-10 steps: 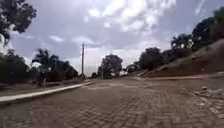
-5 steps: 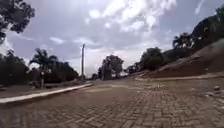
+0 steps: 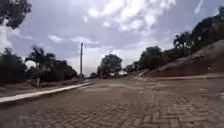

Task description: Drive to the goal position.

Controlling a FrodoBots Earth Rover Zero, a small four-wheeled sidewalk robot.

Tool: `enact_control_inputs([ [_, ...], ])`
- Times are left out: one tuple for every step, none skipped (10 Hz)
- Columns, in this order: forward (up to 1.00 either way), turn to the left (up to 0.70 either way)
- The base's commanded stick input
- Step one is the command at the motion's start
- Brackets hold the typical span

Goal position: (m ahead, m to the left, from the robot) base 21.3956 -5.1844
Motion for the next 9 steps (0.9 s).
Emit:
enact_control_inputs([
  [0.7,0.0],
  [0.7,0.0],
  [0.7,0.0],
  [0.7,0.0],
  [0.7,0.0],
  [0.7,0.0],
  [0.7,0.0],
  [0.7,0.0],
  [0.7,0.0],
])
